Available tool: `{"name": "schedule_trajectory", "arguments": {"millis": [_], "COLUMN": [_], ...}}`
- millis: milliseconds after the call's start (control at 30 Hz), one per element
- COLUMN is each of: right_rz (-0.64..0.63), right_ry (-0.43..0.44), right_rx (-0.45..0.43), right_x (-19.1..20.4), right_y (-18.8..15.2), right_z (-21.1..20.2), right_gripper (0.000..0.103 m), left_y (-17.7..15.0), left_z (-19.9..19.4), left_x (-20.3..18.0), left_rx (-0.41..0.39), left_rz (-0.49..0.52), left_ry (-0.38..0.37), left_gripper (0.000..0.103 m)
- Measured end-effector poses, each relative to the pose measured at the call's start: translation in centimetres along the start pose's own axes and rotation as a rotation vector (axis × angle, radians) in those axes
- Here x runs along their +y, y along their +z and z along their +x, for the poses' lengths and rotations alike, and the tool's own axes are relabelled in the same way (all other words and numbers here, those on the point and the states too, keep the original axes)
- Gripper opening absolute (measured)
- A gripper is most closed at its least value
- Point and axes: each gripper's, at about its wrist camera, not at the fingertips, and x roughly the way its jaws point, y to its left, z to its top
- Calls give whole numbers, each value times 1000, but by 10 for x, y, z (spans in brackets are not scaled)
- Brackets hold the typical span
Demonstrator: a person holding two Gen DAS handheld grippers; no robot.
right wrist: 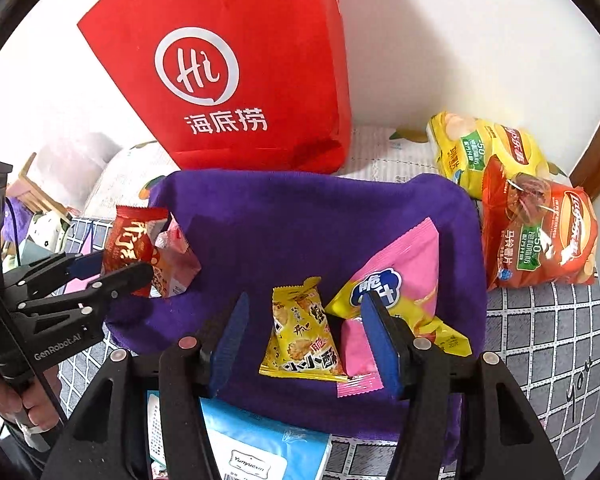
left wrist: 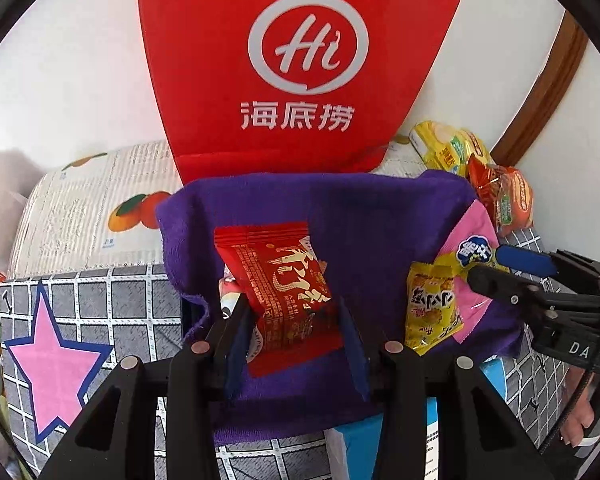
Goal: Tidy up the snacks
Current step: 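Lower the red packet onto the purple towel and open the left tool, then move both tools to the snack pile on the checkered cover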
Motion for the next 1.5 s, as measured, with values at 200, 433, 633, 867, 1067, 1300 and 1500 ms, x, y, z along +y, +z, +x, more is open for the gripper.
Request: {"name": "schedule_trajectory", "arguments": {"millis": [200, 433, 633, 867, 1067, 1300, 1500], "right_rz": [-2, -8, -17, -24, -2, -77, -35], "right_ry": [-23, -38, -46, -53, -92, -173, -139], "right_rx": [4, 0, -7, -21, -89, -216, -202], "right_x": [2, 5, 8, 13, 23, 47, 43], "right_y": [-1, -1, -1, -2, -1, -10, -41], "right_z": [1, -3, -6, -13, -29, -60, -79], "right_gripper": [58, 58, 58, 58, 58, 58, 57], "left_y": [-1, -2, -1, 1, 3, 5, 4], "left_z": [6, 7, 7, -1, -10, -28, -42], "left_x": [1, 0, 3, 11, 15, 17, 13], "left_rx": [24, 29, 45, 28, 13, -25, -54], "left_rz": [-1, -1, -5, -30, -36, -38, -30], "left_ry": [16, 13, 15, 17, 1, -12, -23], "left_gripper": [41, 41, 42, 48, 48, 48, 48]}}
